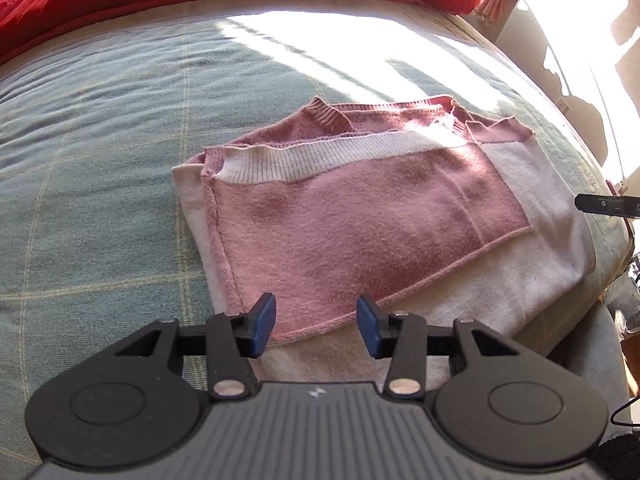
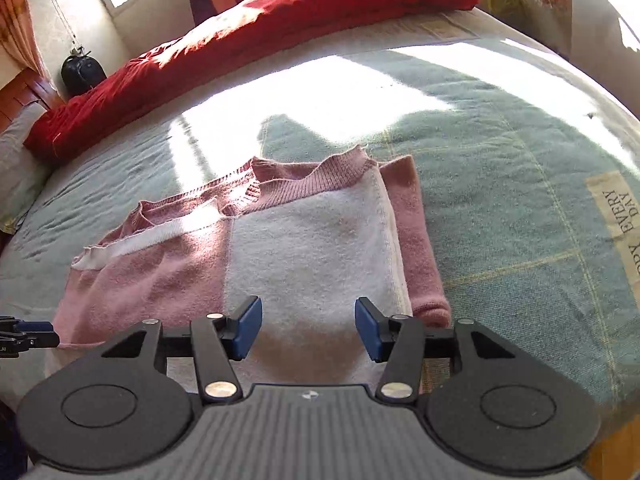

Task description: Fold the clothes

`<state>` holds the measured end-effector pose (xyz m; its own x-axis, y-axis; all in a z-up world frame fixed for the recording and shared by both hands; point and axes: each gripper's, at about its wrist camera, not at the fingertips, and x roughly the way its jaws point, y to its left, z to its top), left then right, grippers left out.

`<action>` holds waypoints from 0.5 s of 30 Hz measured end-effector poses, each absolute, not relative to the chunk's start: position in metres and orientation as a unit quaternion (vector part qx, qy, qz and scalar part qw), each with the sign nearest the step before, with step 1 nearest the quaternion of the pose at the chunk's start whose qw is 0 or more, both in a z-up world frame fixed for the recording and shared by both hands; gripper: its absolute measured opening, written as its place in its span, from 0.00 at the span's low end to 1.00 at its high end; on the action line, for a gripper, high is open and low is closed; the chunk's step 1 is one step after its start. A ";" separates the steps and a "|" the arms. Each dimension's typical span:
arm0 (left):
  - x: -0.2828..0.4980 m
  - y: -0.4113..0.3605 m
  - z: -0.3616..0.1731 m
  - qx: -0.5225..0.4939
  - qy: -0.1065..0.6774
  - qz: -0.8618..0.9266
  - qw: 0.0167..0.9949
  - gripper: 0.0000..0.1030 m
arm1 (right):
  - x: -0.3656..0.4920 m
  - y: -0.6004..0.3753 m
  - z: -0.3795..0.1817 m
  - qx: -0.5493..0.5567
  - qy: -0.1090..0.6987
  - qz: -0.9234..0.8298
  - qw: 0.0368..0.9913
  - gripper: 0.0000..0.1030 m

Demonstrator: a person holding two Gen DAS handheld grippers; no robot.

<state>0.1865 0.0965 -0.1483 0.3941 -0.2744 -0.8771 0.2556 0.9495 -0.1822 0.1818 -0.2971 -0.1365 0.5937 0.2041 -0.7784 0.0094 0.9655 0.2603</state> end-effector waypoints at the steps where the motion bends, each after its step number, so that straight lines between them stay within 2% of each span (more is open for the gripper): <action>1: 0.186 0.097 -0.154 -0.012 0.530 -0.160 0.833 0.43 | 0.184 -0.297 -0.141 0.117 0.452 0.057 0.882 0.57; 7: 0.188 0.098 -0.155 -0.020 0.514 -0.163 0.842 0.43 | 0.187 -0.306 -0.170 0.156 0.473 0.047 0.866 0.57; 13: 0.208 0.085 -0.133 -0.010 0.473 -0.177 0.863 0.44 | 0.204 -0.305 -0.145 0.108 0.418 0.032 0.902 0.56; 15: 0.218 0.080 -0.132 -0.005 0.461 -0.173 0.871 0.44 | 0.217 -0.309 -0.145 0.107 0.409 0.026 0.906 0.53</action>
<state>0.2180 0.0800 -0.1325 0.5157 -0.3062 -0.8002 0.2961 0.9401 -0.1689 0.2174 -0.3094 -0.1449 0.6642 0.1349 -0.7352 0.0403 0.9757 0.2155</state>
